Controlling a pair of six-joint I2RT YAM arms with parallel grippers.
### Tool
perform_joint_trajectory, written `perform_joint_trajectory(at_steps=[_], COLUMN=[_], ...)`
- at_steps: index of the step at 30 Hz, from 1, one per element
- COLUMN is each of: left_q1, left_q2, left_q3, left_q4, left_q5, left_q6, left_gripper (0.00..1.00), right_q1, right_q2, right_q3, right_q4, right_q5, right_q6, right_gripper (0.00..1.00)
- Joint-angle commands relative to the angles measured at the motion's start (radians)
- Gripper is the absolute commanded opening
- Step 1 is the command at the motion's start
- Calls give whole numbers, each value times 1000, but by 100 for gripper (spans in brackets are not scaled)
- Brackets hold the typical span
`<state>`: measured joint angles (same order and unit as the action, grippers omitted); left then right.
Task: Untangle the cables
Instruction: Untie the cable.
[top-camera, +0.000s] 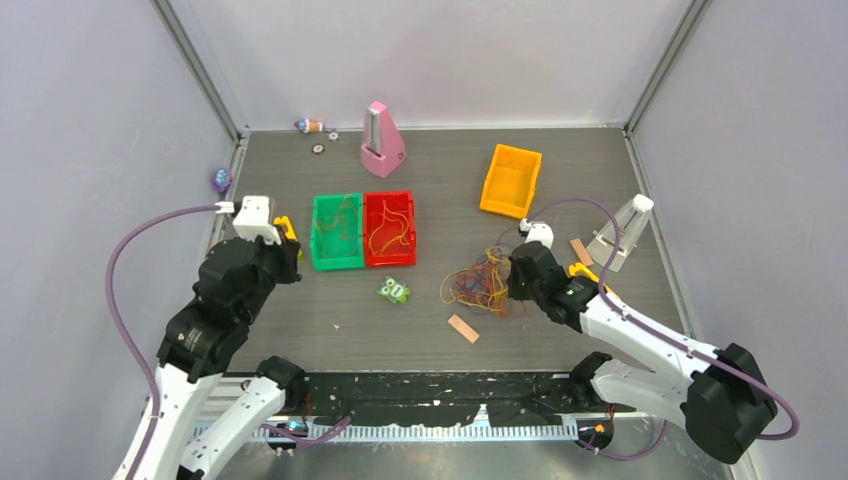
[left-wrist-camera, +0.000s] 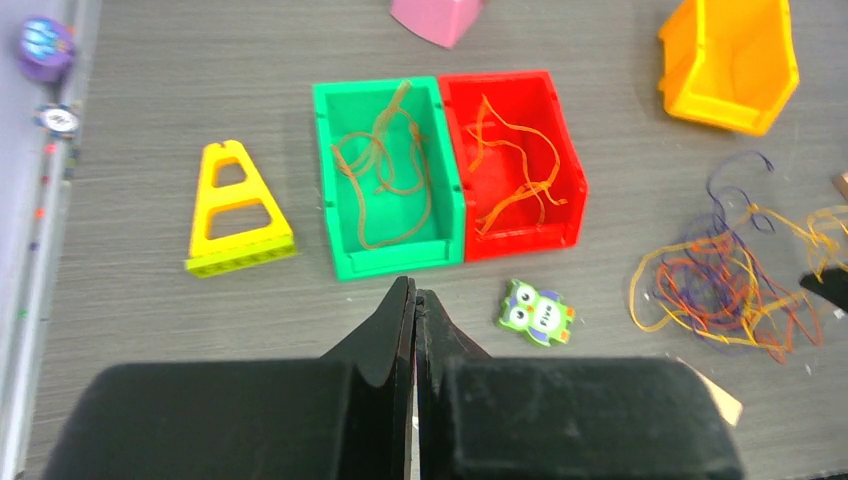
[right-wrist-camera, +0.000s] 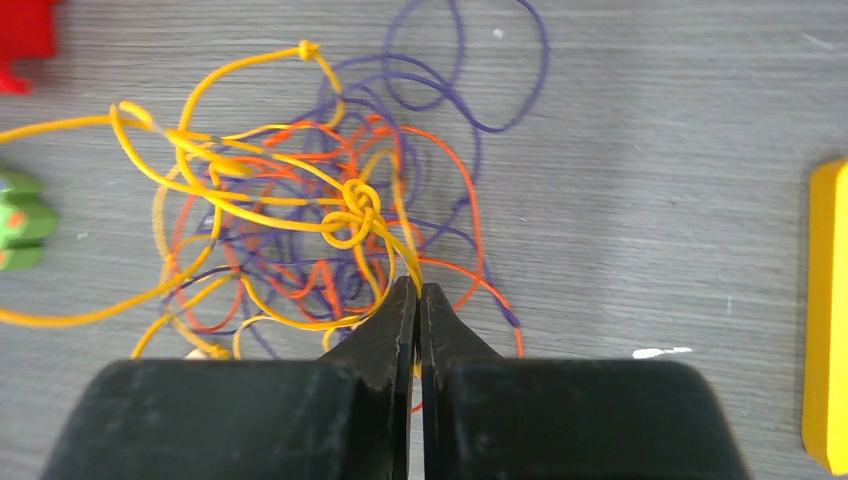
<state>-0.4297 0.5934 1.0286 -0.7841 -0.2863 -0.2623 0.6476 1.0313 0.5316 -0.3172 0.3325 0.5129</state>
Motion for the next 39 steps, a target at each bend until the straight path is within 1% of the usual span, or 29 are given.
perform_joint_trajectory(at_steps=[1, 4, 7, 8, 9, 10, 11, 12, 13, 16, 18, 20, 26, 31, 35, 37, 38, 39], left_q1=[5, 5, 5, 5, 5, 3, 0, -4, -11, -57, -107, -156, -266, -377, -409, -411, -411, -411], left_q2=[37, 65, 92, 101, 110, 121, 131, 139, 145, 160, 180, 215, 330, 433, 501, 540, 556, 571], left_q3=[-56, -112, -164, -180, -197, -213, -240, -261, -286, -362, -397, -400, -358, -305, -286, -260, -248, -237], left_q4=[104, 172, 238, 269, 306, 348, 396, 452, 511, 731, 871, 970, 1123, 1184, 1263, 1272, 1272, 1274], left_q5=[203, 354, 448, 490, 545, 629, 679, 720, 755, 800, 784, 767, 685, 600, 567, 571, 570, 563], left_q6=[-32, -59, -90, -98, -107, -129, -155, -188, -220, -327, -360, -344, -270, -175, -149, -151, -155, -162], left_gripper=[0, 0, 0, 8, 20, 39, 53, 64, 73, 92, 98, 100, 99, 99, 99, 96, 92, 84], right_q1=[-3, -2, -3, -3, -2, -2, -2, -2, -3, -2, -3, -2, -2, -1, 0, 0, 0, 0], right_q2=[-70, -91, -102, -104, -105, -107, -107, -109, -110, -111, -108, -105, -98, -94, -86, -82, -81, -80], right_q3=[85, 146, 203, 232, 244, 277, 294, 301, 316, 334, 342, 348, 366, 362, 360, 358, 358, 358], right_q4=[22, 12, -22, -33, -36, -42, -45, -47, -48, -45, -38, -31, -28, -10, -1, 5, 5, 7], right_q5=[-144, -214, -265, -280, -307, -333, -371, -398, -409, -454, -493, -538, -643, -715, -767, -786, -792, -799], right_q6=[-110, -147, -181, -186, -198, -206, -211, -217, -219, -223, -224, -224, -223, -216, -211, -209, -209, -210], right_gripper=[6, 6, 6, 6, 6, 6, 6, 6, 6, 6, 6, 6, 6, 6, 6, 6, 6, 6])
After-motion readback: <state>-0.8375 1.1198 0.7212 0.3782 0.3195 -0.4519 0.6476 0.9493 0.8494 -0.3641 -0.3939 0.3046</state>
